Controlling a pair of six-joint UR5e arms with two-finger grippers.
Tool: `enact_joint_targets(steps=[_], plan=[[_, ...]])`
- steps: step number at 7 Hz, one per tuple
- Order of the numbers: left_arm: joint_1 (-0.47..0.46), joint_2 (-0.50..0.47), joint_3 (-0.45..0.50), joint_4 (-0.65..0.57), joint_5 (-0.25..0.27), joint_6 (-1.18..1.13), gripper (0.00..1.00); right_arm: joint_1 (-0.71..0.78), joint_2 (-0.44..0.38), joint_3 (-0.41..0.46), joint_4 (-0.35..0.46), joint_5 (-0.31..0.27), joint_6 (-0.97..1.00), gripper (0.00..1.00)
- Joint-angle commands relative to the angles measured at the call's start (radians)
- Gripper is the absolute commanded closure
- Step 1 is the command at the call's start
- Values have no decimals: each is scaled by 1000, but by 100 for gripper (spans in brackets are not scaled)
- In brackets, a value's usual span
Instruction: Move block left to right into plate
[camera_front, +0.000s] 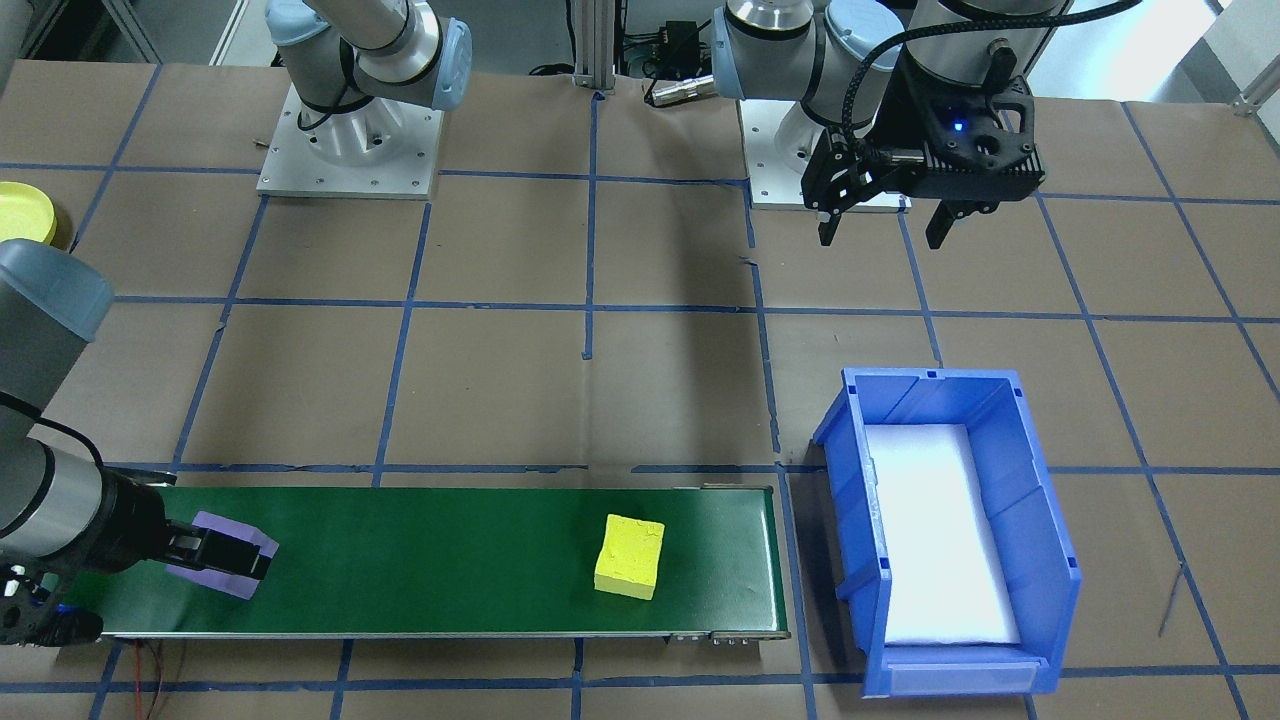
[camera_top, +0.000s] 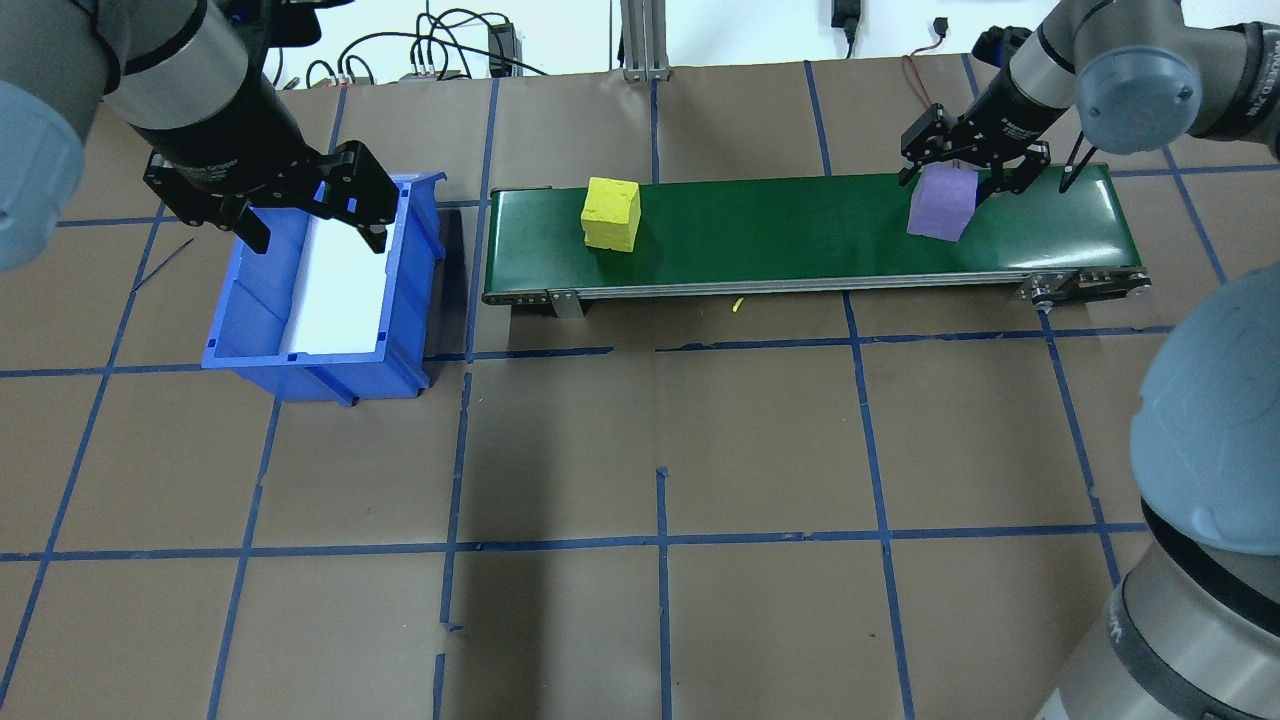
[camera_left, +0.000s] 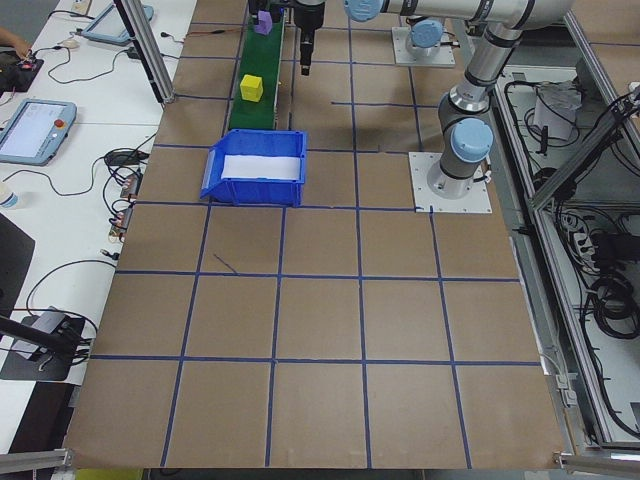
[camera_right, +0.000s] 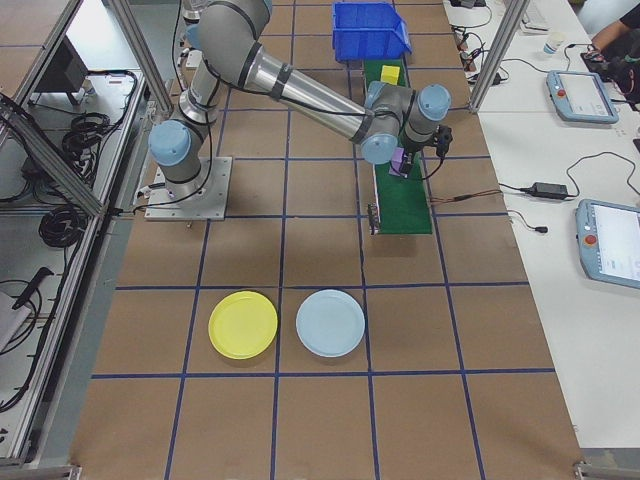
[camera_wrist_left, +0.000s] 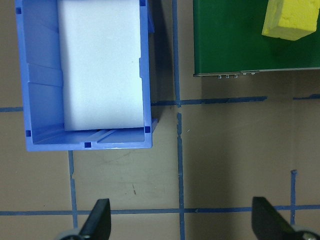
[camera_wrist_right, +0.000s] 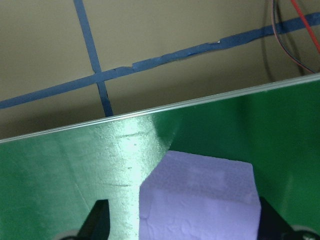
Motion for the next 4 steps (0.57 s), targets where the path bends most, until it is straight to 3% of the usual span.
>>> enact_joint_targets(steps=[1, 3, 4], plan=[[0, 5, -3, 0, -95, 1, 0, -2, 1, 8, -1, -38, -7, 3], [-4, 9, -3, -7, -94, 0, 0, -2, -1, 11, 2, -93, -18, 18], [-4, 12, -3, -8, -94, 0, 0, -3, -2, 8, 4, -122, -26, 53]])
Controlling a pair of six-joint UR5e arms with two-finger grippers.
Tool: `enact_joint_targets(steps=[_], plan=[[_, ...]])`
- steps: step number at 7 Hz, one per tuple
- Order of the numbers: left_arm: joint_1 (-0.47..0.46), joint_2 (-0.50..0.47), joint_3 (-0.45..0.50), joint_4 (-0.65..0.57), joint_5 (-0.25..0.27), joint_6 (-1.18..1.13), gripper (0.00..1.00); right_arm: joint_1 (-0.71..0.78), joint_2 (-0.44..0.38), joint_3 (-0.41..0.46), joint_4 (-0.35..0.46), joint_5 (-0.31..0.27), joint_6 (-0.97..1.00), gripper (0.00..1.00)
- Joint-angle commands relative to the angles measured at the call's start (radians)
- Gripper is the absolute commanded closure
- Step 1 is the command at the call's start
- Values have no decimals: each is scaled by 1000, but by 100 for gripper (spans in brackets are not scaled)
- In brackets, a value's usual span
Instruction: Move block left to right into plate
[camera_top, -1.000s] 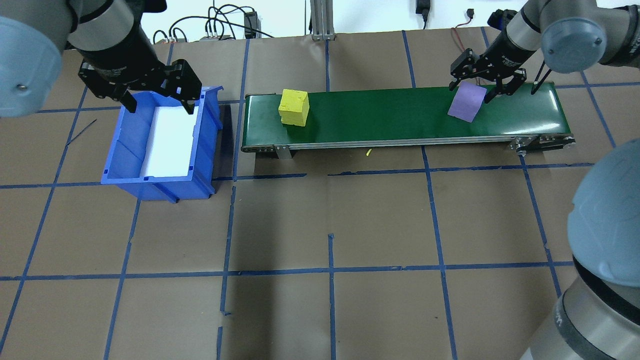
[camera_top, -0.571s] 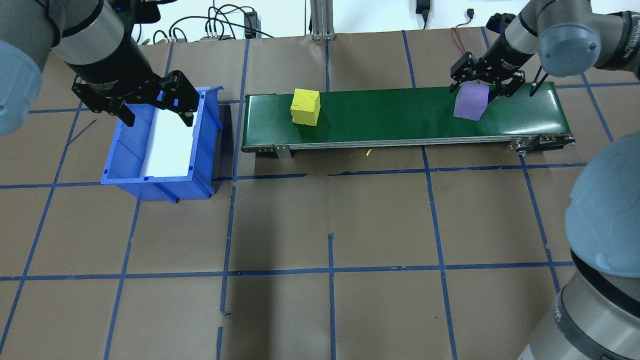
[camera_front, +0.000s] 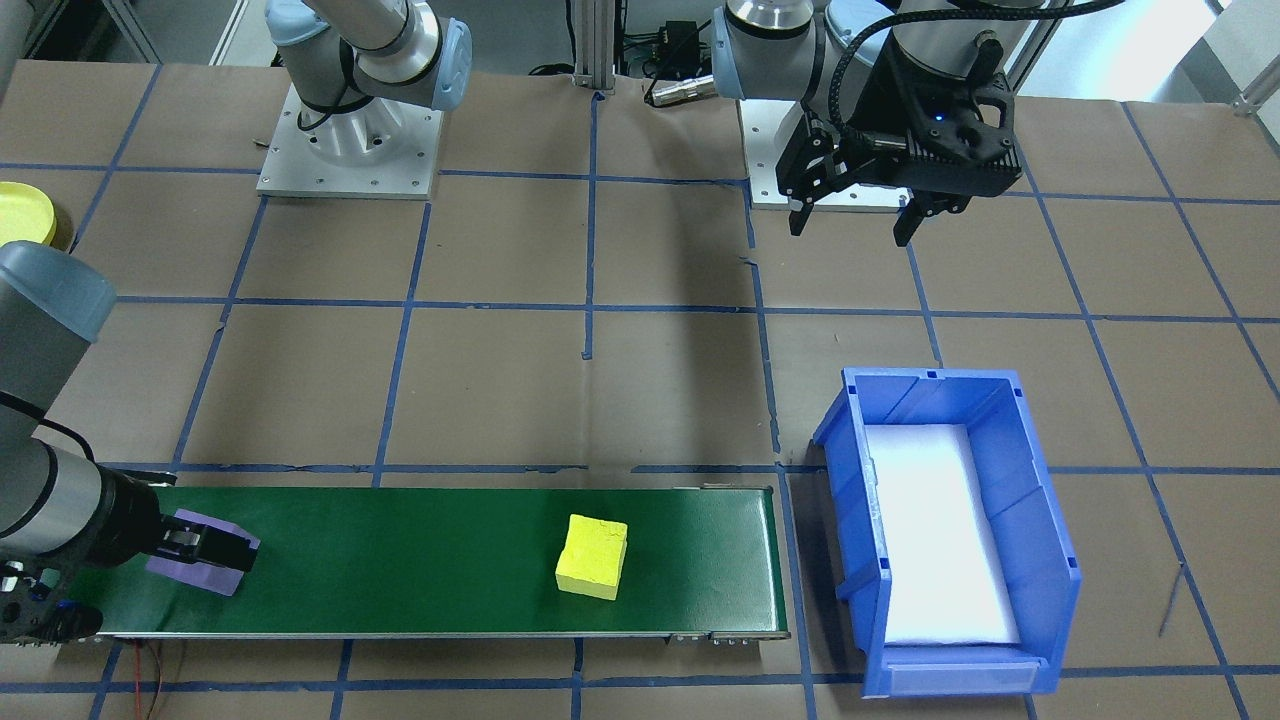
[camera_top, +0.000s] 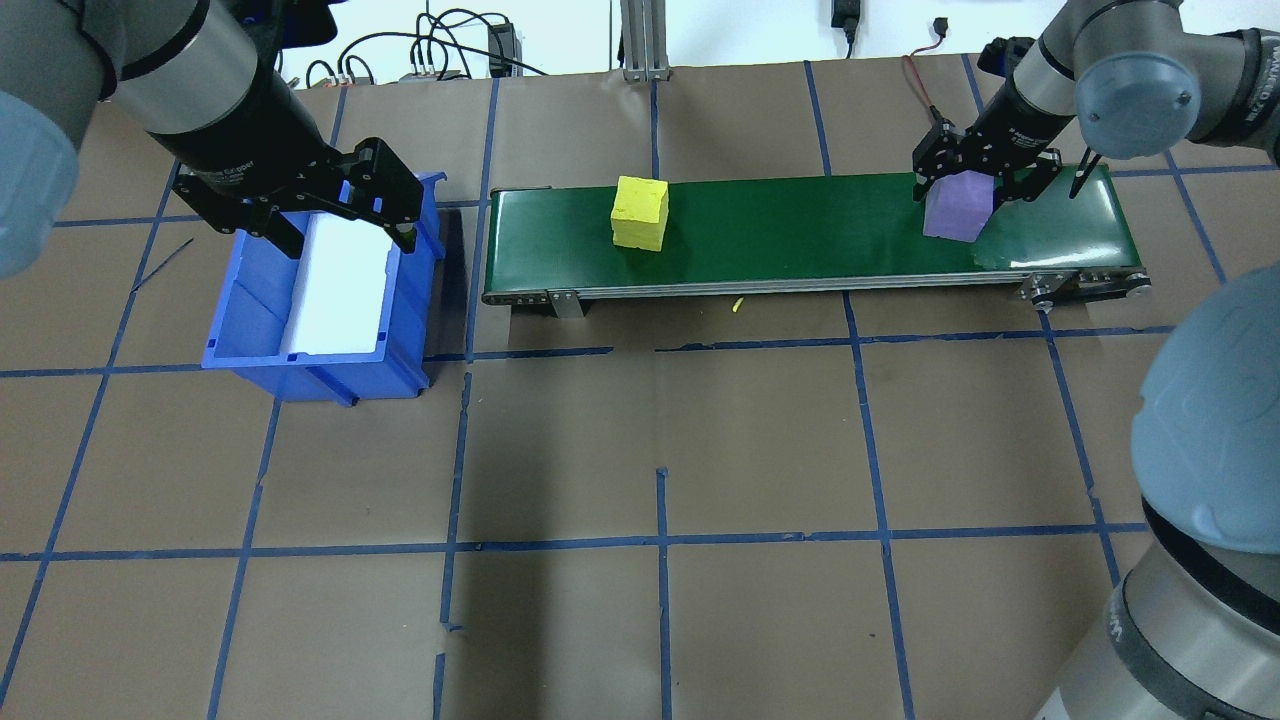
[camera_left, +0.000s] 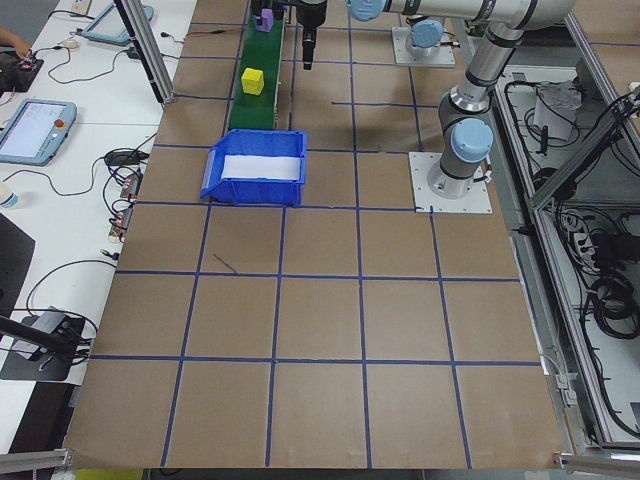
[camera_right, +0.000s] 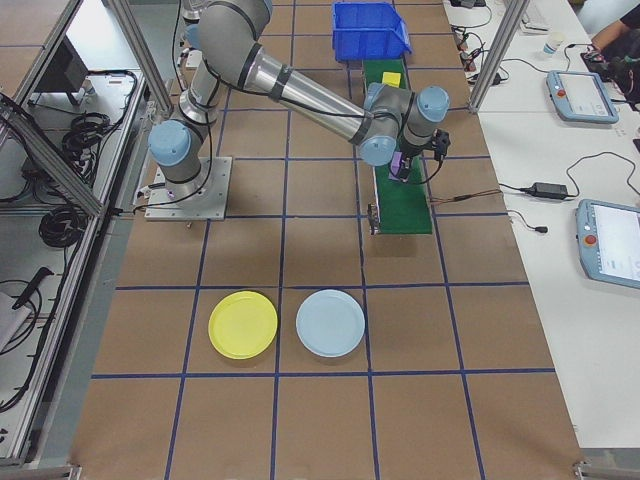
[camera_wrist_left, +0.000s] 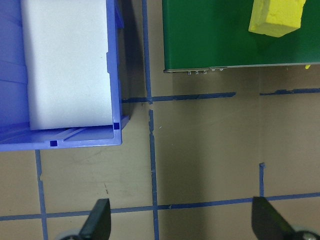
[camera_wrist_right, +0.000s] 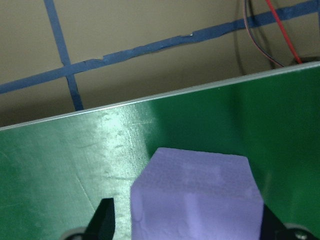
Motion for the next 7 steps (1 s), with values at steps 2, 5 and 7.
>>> enact_joint_targets(steps=[2, 5, 7], plan=[[-2, 4, 0, -3, -4, -1, 0, -51, -20, -17, 6, -90, -74, 76], [10, 16, 29, -107, 170, -4, 0, -346, -66, -2, 49, -126, -548, 76], [30, 19, 26, -95, 148, 2, 0, -540, -62, 20, 46, -188, -768, 76]])
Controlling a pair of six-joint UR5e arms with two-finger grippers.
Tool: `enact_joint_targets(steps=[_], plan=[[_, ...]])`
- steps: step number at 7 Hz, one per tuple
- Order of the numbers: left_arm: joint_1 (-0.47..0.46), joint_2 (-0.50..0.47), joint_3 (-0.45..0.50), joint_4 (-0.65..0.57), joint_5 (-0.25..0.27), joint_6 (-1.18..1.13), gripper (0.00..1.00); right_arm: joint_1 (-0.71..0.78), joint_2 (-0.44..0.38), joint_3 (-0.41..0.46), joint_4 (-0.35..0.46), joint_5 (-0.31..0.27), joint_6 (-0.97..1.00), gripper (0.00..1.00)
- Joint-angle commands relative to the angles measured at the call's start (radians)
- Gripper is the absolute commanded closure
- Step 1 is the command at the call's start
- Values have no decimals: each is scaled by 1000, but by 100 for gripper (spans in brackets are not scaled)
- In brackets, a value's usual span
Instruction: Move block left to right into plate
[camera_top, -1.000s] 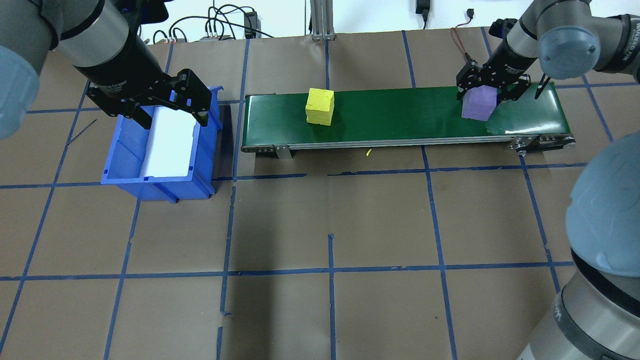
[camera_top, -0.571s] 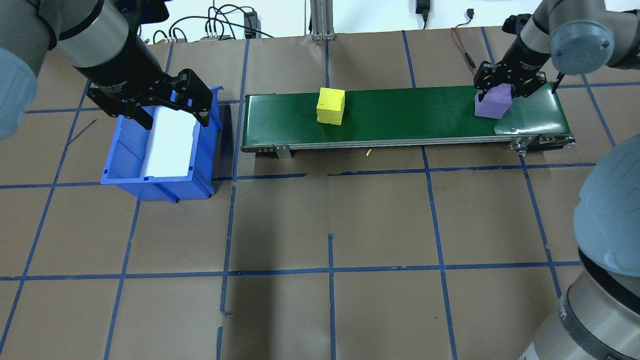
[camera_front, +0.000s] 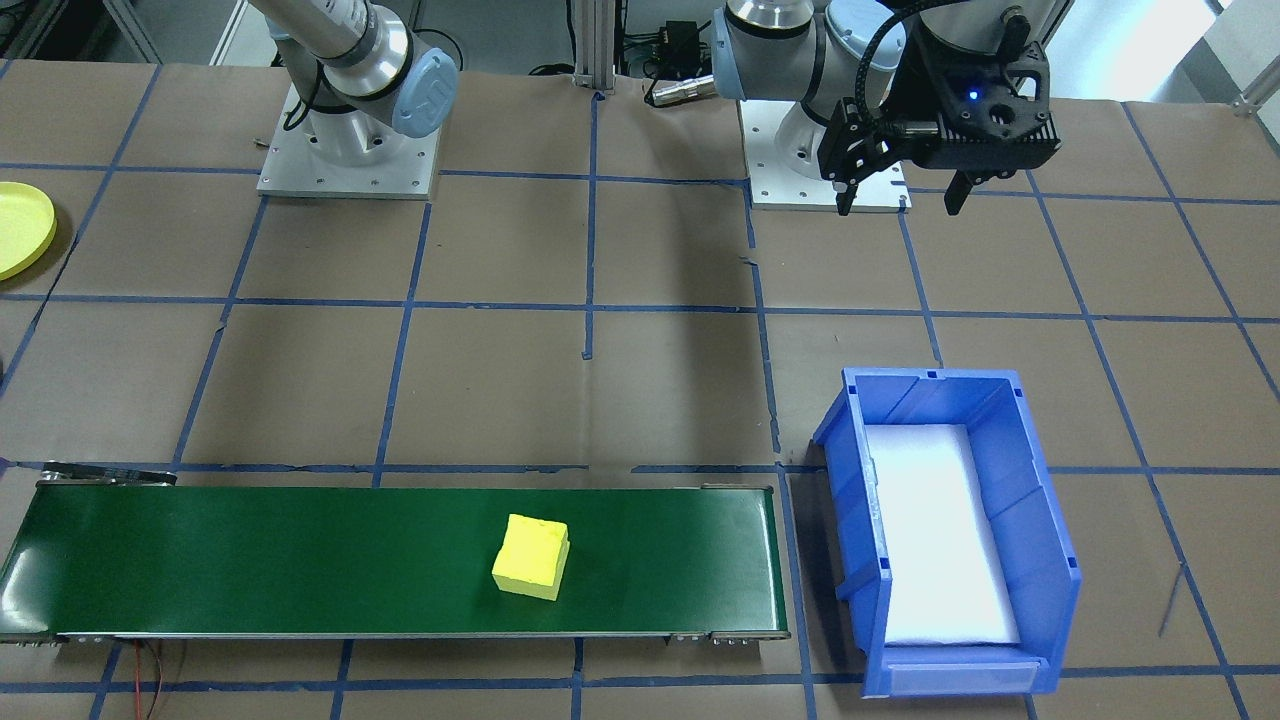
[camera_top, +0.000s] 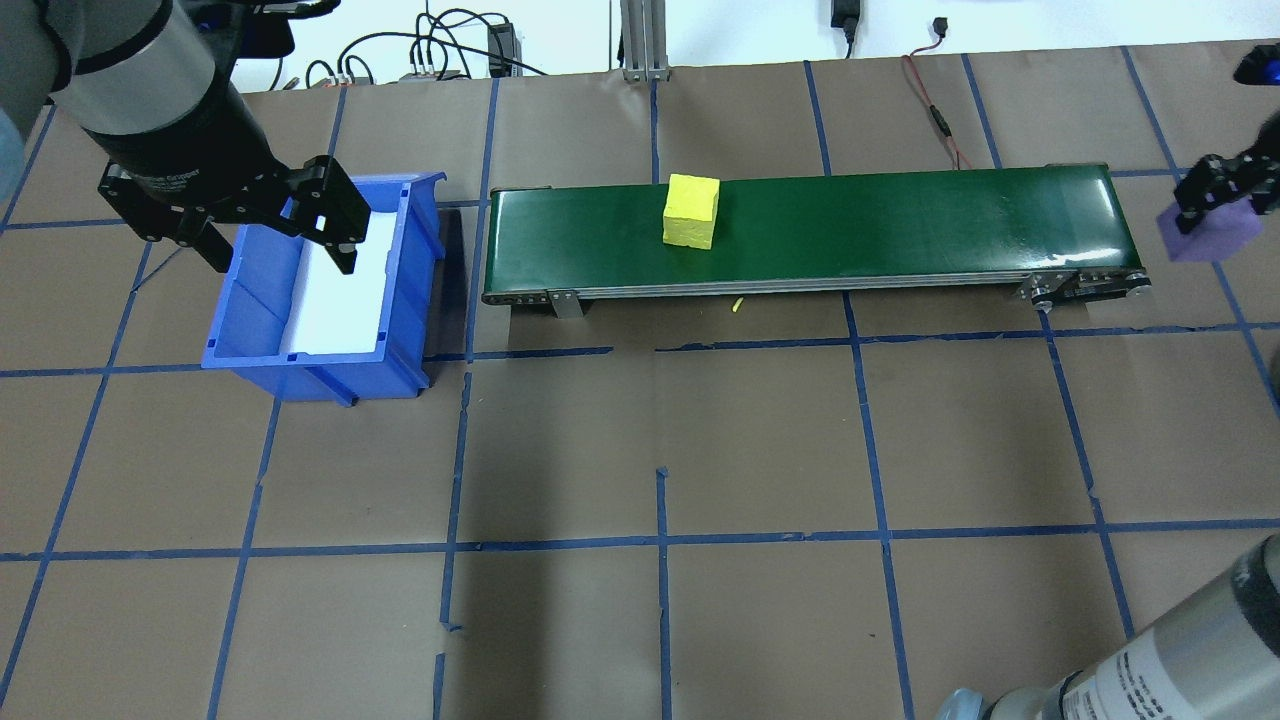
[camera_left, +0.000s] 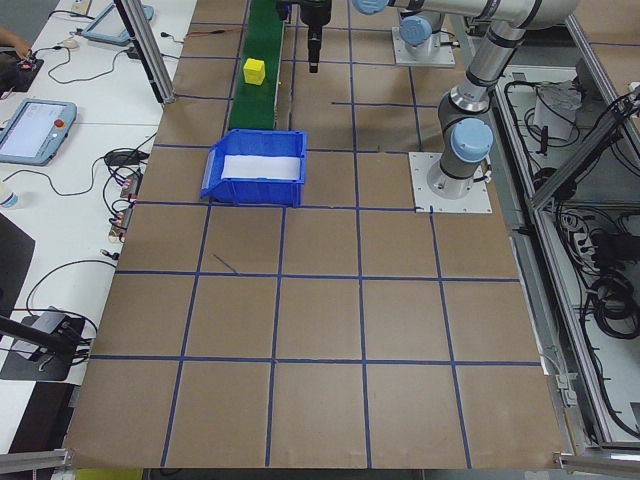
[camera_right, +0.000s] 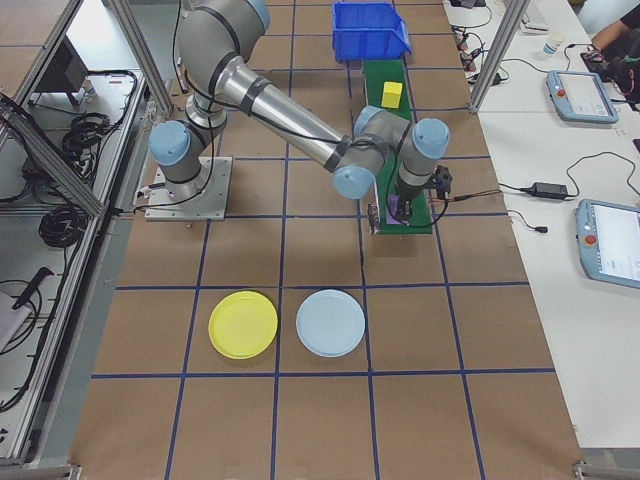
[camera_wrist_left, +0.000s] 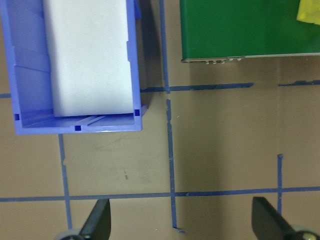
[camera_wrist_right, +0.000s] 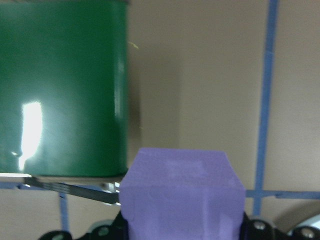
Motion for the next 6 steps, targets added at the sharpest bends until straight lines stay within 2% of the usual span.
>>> enact_joint_targets(steps=[1, 3, 4, 5, 6], plan=[[48, 4, -1, -1, -67, 6, 0, -221, 6, 39, -17, -39, -254, 76], [51, 14, -25, -7, -86, 7, 0, -320, 44, 82, -106, -37, -343, 75], [51, 16, -27, -9, -85, 9, 0, -320, 46, 95, -114, -37, -345, 60], [54, 19, -25, -7, -78, 12, 0, -320, 46, 102, -111, -37, -345, 25], [51, 19, -25, -9, -75, 12, 0, -322, 43, 106, -111, -39, -345, 23]])
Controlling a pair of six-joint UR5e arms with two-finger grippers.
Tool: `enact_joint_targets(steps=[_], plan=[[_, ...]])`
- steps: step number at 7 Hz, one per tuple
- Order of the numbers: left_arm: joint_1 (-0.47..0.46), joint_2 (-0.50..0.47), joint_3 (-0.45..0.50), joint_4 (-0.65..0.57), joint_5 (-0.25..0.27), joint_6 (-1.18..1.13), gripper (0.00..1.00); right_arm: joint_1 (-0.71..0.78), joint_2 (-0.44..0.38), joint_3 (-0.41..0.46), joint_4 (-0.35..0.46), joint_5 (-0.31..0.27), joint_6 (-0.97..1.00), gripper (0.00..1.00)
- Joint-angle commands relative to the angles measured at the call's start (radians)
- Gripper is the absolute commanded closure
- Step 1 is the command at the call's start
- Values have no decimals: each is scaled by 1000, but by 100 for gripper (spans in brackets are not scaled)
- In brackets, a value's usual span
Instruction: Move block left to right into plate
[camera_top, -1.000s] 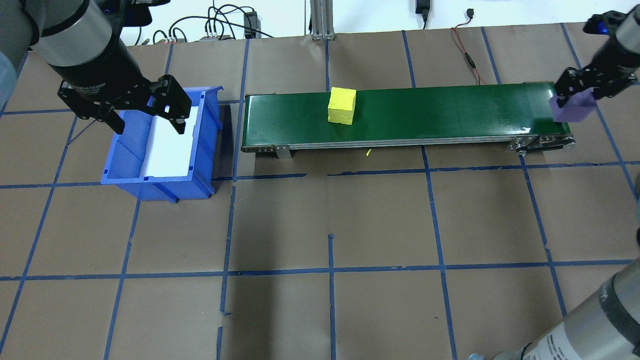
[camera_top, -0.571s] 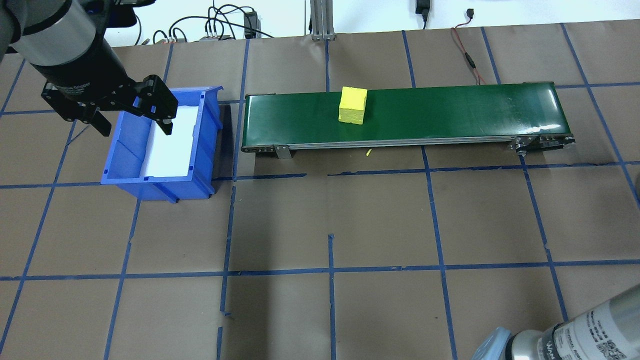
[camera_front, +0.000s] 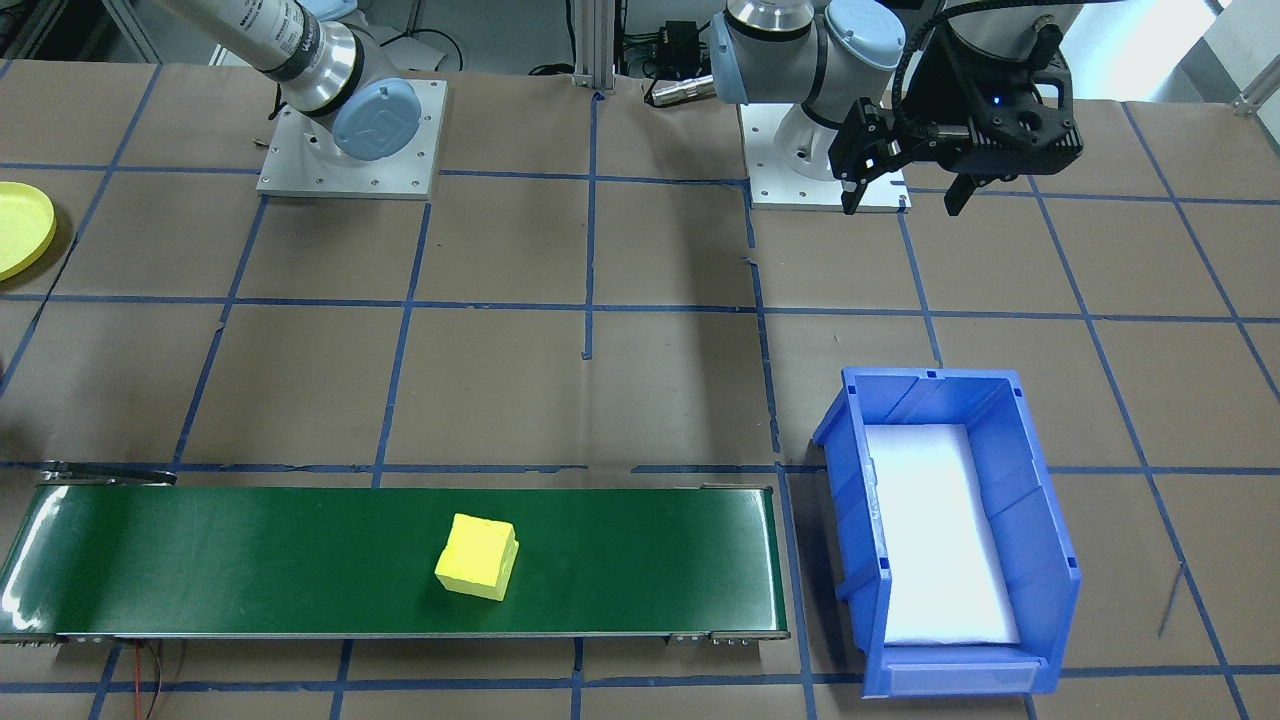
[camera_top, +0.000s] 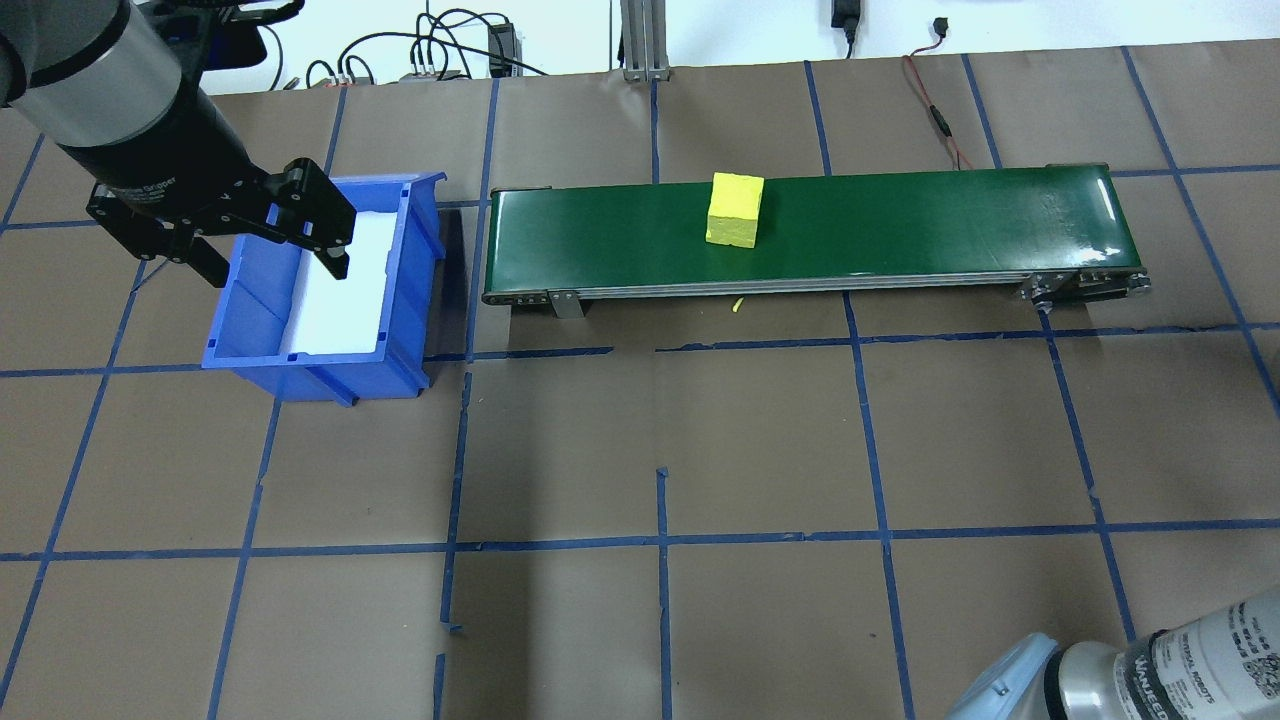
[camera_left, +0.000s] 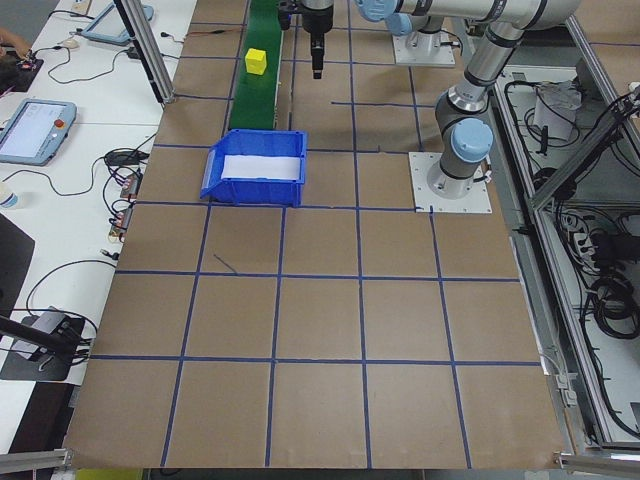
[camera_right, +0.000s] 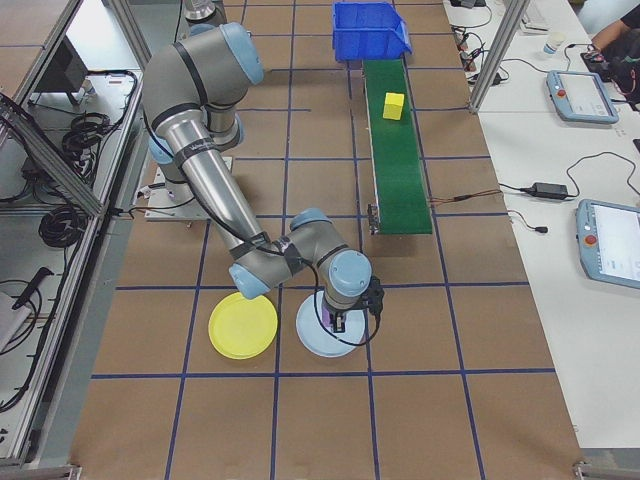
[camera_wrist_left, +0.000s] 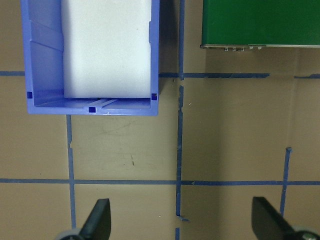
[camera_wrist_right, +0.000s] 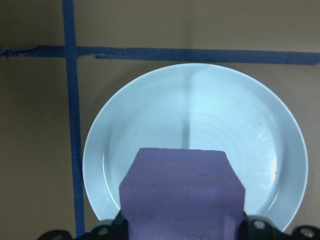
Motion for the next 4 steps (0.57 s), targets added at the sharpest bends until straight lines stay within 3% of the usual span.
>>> enact_joint_targets(steps=[1, 4], plan=[[-1, 3, -1, -1, 4, 1, 0, -4, -7, 5, -2, -1, -2, 23], [0, 3, -1, -1, -3, 1, 0, -4, -53, -3, 22, 11, 2, 23]])
